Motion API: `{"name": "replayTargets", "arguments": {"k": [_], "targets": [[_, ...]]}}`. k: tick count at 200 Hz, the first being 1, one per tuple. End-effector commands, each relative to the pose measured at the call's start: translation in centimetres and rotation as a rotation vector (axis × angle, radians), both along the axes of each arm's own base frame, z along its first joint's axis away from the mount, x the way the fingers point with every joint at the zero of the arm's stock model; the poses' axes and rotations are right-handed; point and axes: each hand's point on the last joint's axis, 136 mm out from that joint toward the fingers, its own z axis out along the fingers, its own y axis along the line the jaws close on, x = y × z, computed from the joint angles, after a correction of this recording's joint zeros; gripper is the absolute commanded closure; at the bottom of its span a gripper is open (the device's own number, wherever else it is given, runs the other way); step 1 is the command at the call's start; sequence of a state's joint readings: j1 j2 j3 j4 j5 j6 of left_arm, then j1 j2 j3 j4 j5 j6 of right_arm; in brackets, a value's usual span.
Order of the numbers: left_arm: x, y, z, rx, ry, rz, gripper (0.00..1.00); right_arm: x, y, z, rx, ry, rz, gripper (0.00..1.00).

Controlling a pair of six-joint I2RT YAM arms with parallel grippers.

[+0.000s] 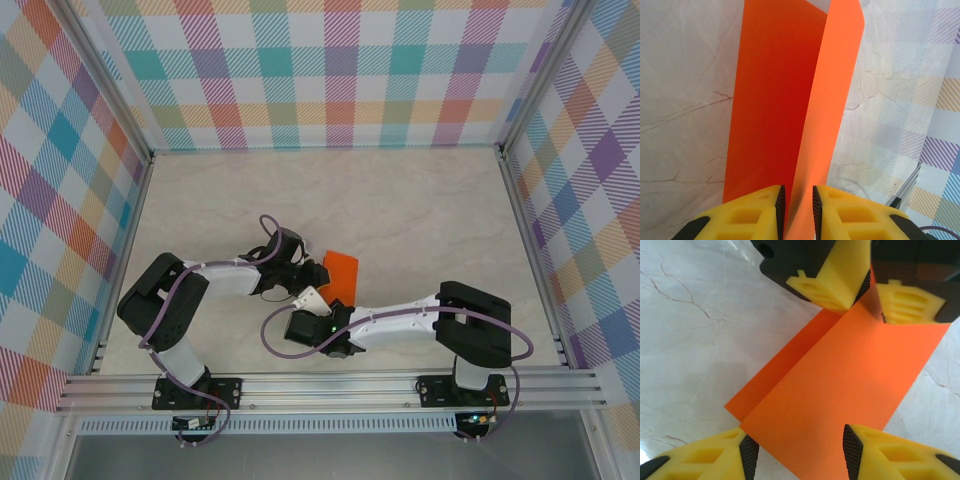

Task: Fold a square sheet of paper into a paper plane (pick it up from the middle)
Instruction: Fold the triangle a second time at the center of the table.

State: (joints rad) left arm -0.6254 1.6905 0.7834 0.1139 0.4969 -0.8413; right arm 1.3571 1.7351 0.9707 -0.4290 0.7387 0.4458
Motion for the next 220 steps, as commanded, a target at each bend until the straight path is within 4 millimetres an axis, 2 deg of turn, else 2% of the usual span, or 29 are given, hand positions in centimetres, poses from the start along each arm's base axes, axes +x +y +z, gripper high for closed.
{"name": "replayTargets", "arguments": {"k": [1,43,101,114,127,150,172,188,220], "targets": [[0.3,-0.2,1.7,-0.021,-0.026,-0.011,0.76,0.2,-0.7,1.5,0.030,-0.043,-0.024,0.54],[0.2,-0.1,1.6,-0.013,-0.024,-0.010,0.76,-0.1,-1.1,2.6,0.071,-0.047,-0.004,0.69],[0.1,0.2,1.8,-0.007,-0.028,-0.005,0.74,-0.4,-1.0,2.3,0.112,0.000,0.000,0.88],[0.2,0.5,1.8,0.007,-0.030,0.009,0.71,-0.6,-0.8,2.1,0.134,0.049,0.002,0.99],[0.2,0.9,2.0,0.023,-0.042,0.024,0.67,-0.6,-0.7,2.1,0.162,0.091,0.008,1.00],[0.4,2.5,2.0,0.098,-0.067,0.071,0.58,-0.9,0.0,2.1,0.248,0.183,0.036,1.00],[0.5,6.1,1.6,0.249,-0.098,0.189,0.54,-1.1,0.2,1.9,0.347,0.313,0.060,1.00],[0.3,8.1,2.0,0.286,-0.125,0.267,0.48,-0.9,0.1,2.2,0.410,0.364,0.065,1.00],[-0.7,9.4,2.8,0.271,-0.157,0.301,0.48,-0.5,-0.3,3.1,0.531,0.475,0.082,1.00]]}}
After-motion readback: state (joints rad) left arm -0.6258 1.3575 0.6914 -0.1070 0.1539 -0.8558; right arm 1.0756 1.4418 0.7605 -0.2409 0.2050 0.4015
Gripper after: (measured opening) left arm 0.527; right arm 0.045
